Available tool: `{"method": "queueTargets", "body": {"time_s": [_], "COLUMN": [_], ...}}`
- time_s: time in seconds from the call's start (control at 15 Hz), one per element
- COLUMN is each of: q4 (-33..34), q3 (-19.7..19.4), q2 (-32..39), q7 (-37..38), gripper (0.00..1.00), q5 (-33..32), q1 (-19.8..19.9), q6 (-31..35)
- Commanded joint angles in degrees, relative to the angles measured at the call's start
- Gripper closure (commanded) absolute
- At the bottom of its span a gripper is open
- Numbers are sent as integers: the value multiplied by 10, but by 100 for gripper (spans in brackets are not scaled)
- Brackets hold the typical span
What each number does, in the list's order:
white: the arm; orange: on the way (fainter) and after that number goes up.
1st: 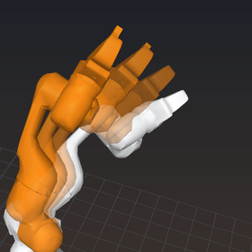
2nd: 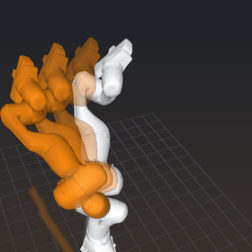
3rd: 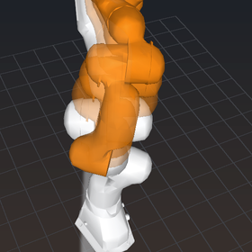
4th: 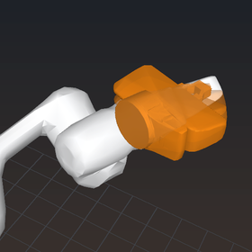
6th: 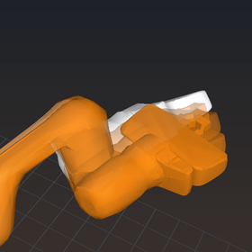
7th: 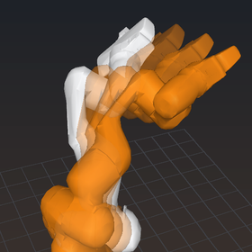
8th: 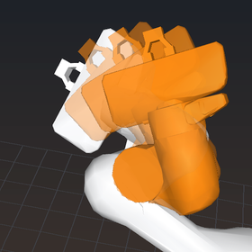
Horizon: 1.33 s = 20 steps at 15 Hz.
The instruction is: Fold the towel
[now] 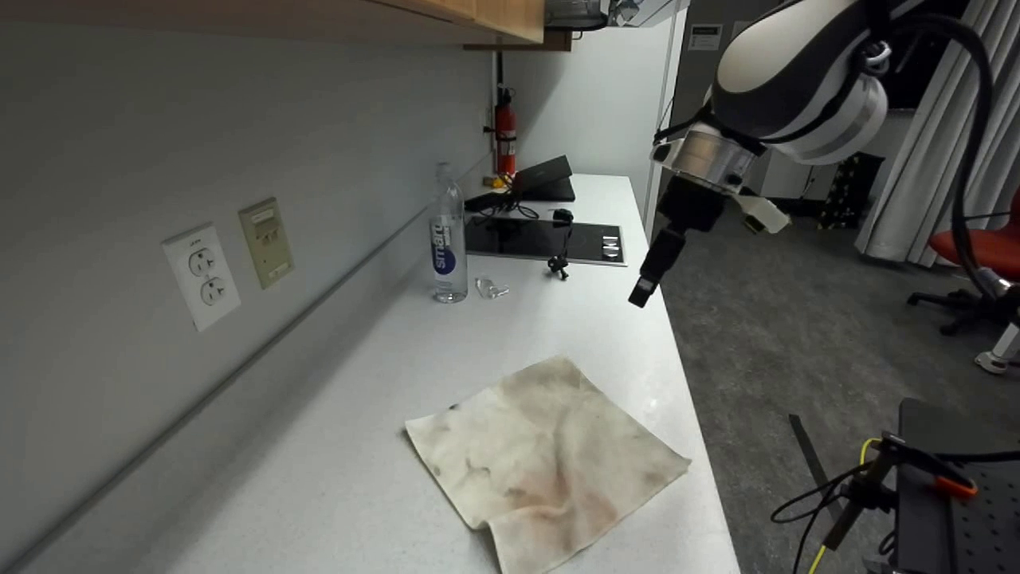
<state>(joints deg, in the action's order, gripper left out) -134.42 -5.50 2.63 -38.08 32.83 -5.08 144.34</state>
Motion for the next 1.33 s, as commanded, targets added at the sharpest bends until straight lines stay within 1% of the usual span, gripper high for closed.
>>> {"method": "queueTargets", "body": {"time_s": [0.0, 0.2, 0.47, 0.53, 0.67, 0.87, 1.0, 1.27], "q4": [71, 115, 164, 127, 145, 152, 158, 178], "q3": [33, 63, 104, 98, 110, 111, 112, 132], "q2": [84, 141, 199, 168, 189, 195, 202, 235], "q7": [-55, -66, -70, -38, -38, -38, -29, -45], "gripper": [0, 0, 0, 0, 0, 0, 0, 0], "q5": [60, 81, 81, 52, 52, 51, 53, 110], "q1": [38, 63, 91, 86, 92, 94, 92, 116], "q6": [-2, -8, -10, 2, 2, 2, 18, 20]}}
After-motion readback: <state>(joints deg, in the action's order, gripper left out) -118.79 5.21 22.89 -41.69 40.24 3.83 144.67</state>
